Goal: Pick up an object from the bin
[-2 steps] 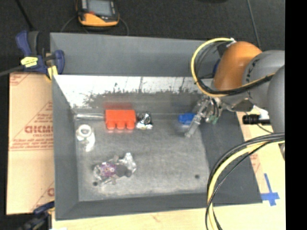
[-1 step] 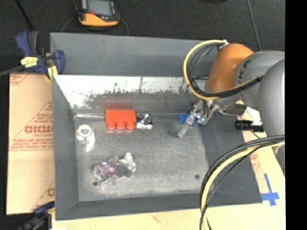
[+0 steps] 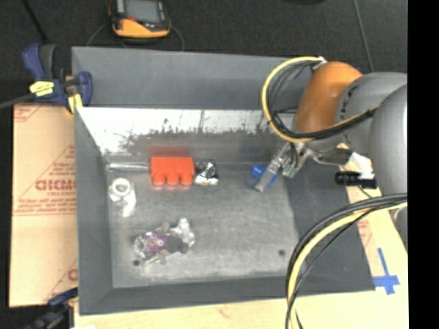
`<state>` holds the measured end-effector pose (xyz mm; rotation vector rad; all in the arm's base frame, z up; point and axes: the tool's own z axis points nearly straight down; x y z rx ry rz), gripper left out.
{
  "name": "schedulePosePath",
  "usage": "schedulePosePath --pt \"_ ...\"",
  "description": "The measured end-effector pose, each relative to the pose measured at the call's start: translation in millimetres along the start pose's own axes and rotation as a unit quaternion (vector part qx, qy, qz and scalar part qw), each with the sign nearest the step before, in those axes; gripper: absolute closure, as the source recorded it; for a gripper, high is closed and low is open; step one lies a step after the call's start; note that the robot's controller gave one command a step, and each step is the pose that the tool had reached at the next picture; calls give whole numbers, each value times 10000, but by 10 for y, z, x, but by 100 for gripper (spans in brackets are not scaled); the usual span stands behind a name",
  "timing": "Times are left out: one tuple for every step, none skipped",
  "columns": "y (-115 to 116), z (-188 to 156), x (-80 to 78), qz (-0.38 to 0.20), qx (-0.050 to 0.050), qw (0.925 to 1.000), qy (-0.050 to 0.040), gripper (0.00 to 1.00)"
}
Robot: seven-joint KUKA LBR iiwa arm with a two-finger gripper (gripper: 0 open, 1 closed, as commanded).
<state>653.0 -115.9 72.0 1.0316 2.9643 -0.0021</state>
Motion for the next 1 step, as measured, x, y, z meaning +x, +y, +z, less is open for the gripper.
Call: schedulePosePath --pt "2 -445 -31 -1 -21 10000 -29 100"
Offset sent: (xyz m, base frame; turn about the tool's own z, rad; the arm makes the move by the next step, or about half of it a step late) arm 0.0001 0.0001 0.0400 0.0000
